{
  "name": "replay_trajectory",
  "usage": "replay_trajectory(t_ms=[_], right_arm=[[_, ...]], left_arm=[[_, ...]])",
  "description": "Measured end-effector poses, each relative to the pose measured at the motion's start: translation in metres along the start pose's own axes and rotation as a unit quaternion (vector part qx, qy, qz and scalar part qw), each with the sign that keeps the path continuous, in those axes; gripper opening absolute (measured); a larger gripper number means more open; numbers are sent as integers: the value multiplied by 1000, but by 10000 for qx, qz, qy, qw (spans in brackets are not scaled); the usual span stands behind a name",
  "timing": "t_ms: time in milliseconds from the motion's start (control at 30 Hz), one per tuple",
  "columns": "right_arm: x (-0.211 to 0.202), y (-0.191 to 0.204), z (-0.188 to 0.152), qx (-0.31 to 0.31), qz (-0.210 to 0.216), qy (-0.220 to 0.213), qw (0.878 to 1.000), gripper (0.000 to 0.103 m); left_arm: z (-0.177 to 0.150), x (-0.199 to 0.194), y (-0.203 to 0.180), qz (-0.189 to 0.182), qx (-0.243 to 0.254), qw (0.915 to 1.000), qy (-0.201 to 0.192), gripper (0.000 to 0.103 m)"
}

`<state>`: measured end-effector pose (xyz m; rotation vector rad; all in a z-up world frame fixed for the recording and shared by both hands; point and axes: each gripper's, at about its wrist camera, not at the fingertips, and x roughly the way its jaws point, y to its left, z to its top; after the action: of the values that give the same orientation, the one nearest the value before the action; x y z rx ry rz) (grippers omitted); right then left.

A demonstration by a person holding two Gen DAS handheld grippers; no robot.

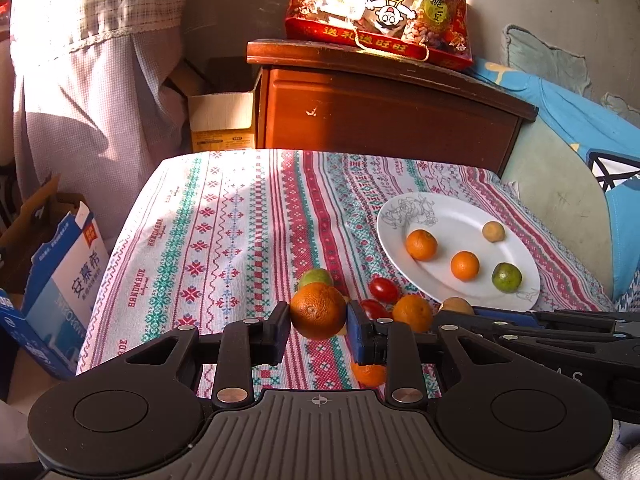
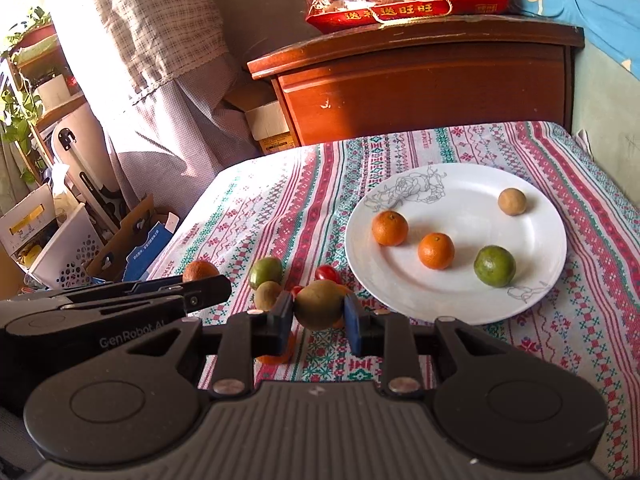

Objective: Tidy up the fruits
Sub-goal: 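Grasp a tangerine with the left tool while the right tool lifts the kiwi toward the plate, then lower the kiwi and tangerine onto the white plate and open both tools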

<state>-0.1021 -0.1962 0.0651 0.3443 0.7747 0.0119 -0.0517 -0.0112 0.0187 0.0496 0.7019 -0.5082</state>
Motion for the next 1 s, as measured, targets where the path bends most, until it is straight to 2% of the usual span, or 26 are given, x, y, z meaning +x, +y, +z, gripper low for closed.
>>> replay_trajectory(t_ms=[233,467,633,1000], right_arm=[[-17,-17,28,-93,-106,-280,9995,28],[-17,-53,50,191,-432,-438,9979,28],[-7,-76,55,499,-590,-350,9964,28],[17,-99,52,744,-718,-72,9946,28]], left_arm=[[25,-5,-7,-259,-131,9995,-111,27],[52,9,-13,-454,-122,9989,-92,27],[69,30,-25,-698,-49,9975,-16,27],[82,84,-52,-880,218,9954,295,27]])
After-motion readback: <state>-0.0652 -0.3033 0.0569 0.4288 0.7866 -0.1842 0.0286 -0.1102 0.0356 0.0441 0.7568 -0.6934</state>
